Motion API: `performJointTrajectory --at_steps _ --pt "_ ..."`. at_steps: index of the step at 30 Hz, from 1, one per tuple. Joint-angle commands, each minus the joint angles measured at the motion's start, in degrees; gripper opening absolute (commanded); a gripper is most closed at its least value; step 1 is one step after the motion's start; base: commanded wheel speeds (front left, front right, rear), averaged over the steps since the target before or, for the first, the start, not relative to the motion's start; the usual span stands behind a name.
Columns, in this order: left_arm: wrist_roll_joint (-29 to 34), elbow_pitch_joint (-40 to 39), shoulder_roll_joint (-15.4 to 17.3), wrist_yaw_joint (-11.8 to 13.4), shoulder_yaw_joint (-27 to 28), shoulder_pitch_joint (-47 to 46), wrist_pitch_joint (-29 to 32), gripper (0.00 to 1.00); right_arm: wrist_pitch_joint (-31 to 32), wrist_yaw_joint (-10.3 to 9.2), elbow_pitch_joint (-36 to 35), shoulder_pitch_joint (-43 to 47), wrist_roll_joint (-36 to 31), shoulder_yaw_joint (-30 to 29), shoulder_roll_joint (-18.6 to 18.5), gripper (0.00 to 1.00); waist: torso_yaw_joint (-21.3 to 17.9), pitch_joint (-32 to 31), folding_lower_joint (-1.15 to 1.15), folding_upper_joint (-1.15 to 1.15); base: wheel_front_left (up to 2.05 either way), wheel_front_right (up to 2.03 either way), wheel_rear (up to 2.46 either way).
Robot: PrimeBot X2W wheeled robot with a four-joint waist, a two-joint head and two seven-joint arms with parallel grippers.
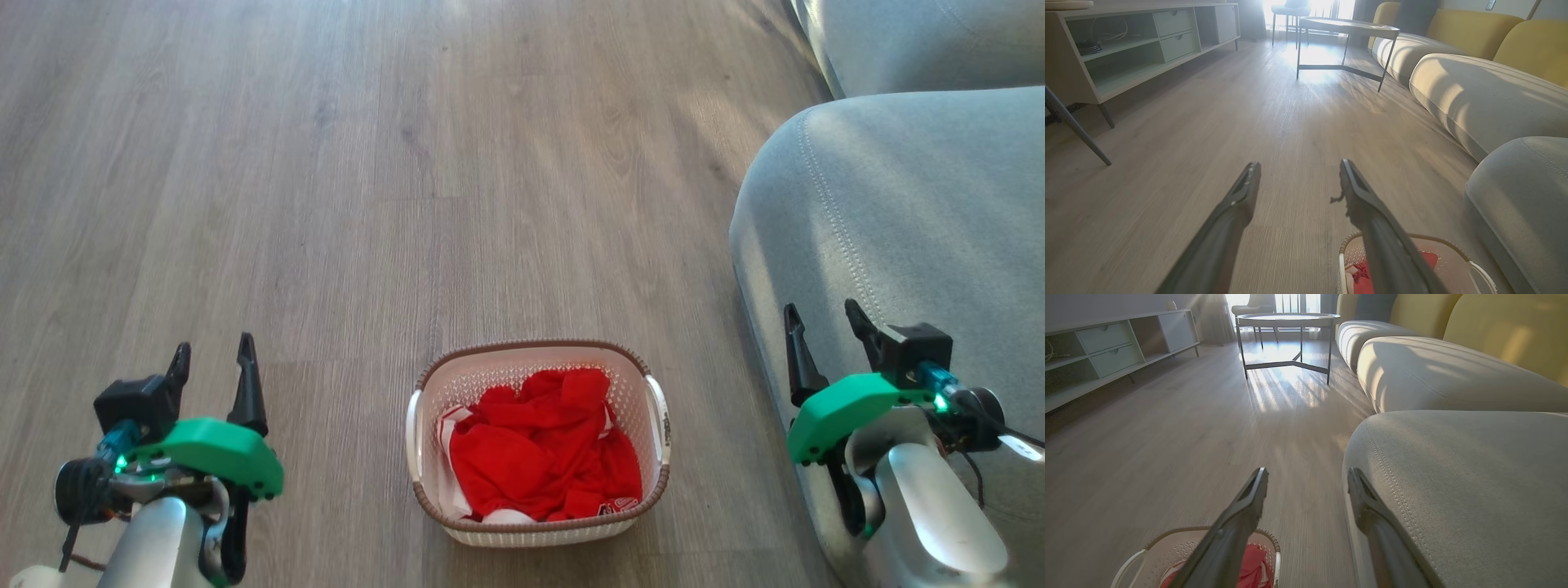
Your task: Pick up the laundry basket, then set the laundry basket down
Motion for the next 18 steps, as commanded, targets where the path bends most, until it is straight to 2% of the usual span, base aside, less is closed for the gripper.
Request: performJointTrajectory --at_steps 1,18 --pt "0.1 -1.5 1.9 0.2 1.6 -3.6 -0.7 1.0 -0.7 -0.09 -1.5 -2.5 0.4 1.3 -0.4 1.0 0.0 0.0 0.0 0.0 0.0 0.0 0.0" --pt "-0.1 -1.2 1.8 1.3 0.6 -3.6 -0.7 1.0 -0.7 -0.09 -1.4 -2.5 0.7 1.3 -0.7 1.0 -0.1 0.1 0.0 0.0 0.0 0.0 0.0"
